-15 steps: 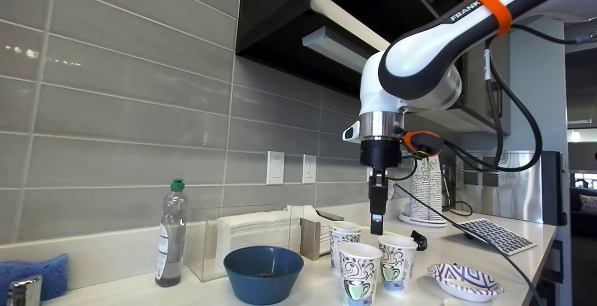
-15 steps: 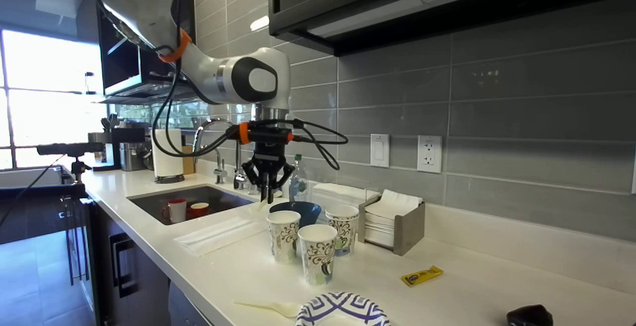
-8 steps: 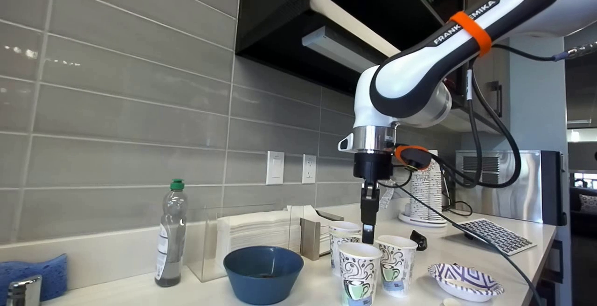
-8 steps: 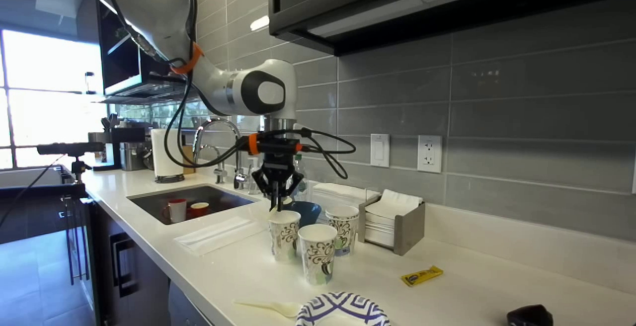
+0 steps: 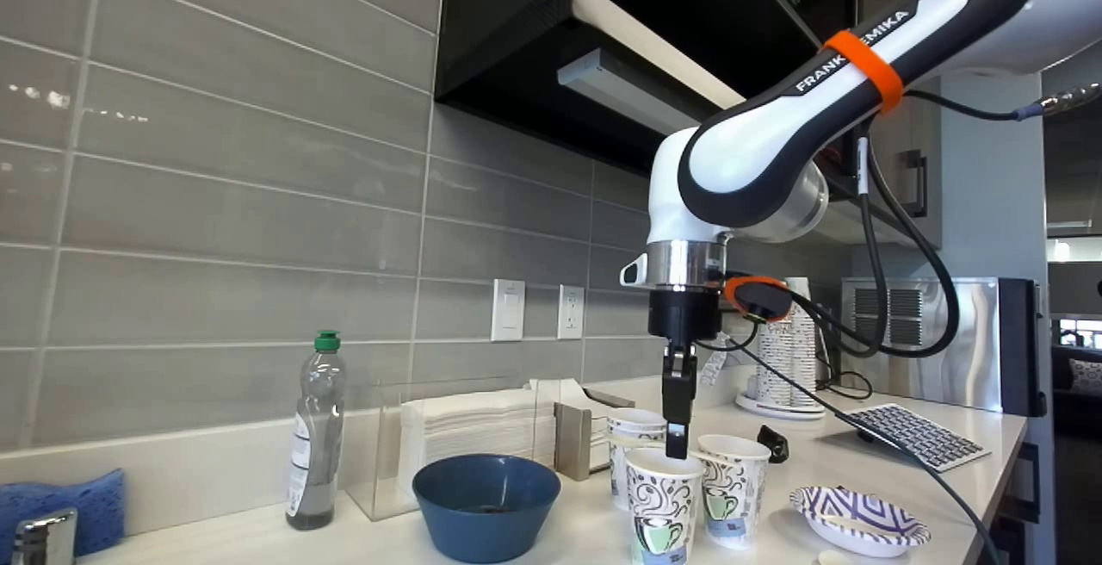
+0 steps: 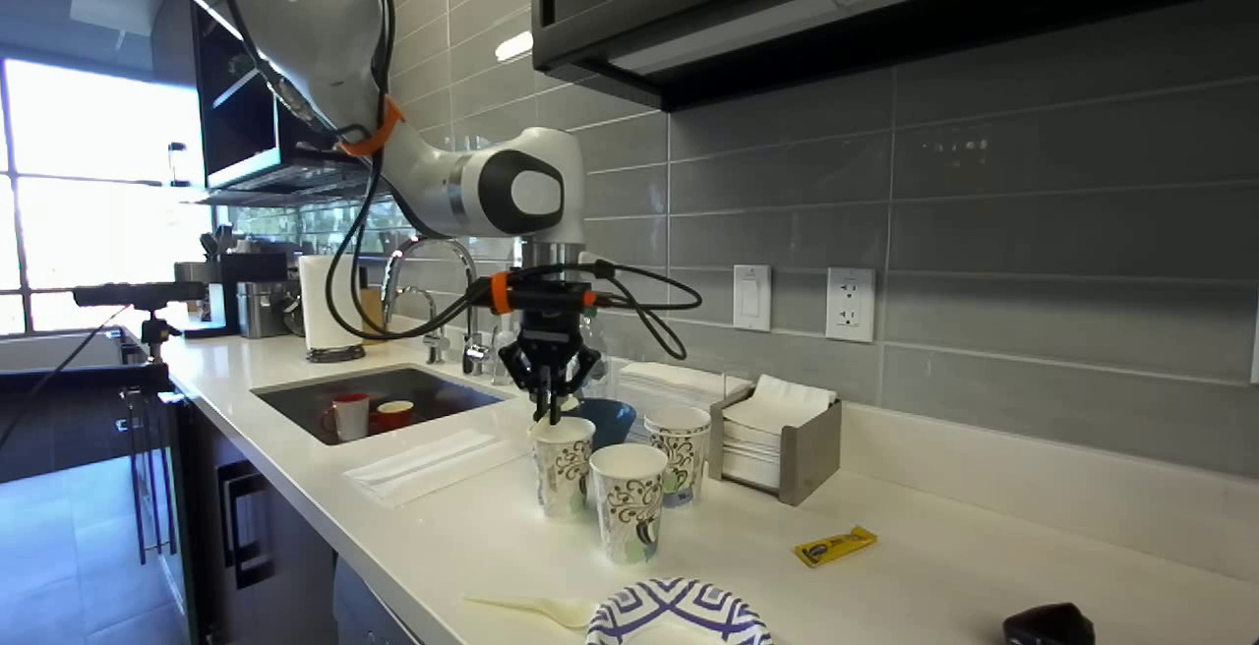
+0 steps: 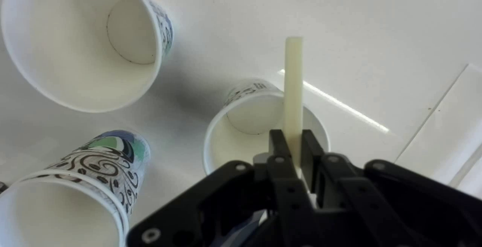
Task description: Pick up the plastic spoon, put it on the paper cup on the left, pick up the plastic spoon and put it on the paper cup on the right
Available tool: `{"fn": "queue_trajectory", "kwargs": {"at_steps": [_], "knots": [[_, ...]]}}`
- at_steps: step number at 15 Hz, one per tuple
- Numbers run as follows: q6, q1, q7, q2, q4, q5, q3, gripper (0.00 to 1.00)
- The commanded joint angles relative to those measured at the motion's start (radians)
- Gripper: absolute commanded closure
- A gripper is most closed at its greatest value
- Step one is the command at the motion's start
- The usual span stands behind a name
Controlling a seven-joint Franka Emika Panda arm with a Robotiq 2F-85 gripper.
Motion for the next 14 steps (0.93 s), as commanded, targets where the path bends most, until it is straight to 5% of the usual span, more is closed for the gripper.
{"fn": "queue_trajectory", "kwargs": {"at_steps": [1, 8, 9, 11, 14], "knots": [[-0.003, -0.016, 0.03, 0.021, 0.025, -0.029, 0.021, 0.97], [-0.001, -0.017, 0.04, 0.03, 0.03, -0.035, 0.022, 0.95], [-0.001, -0.017, 0.039, 0.033, 0.031, -0.034, 0.022, 0.9], [0.0, -0.017, 0.035, 0.035, 0.033, -0.03, 0.023, 0.6], [-0.002, -0.017, 0.04, 0.029, 0.034, -0.035, 0.023, 0.42]]}}
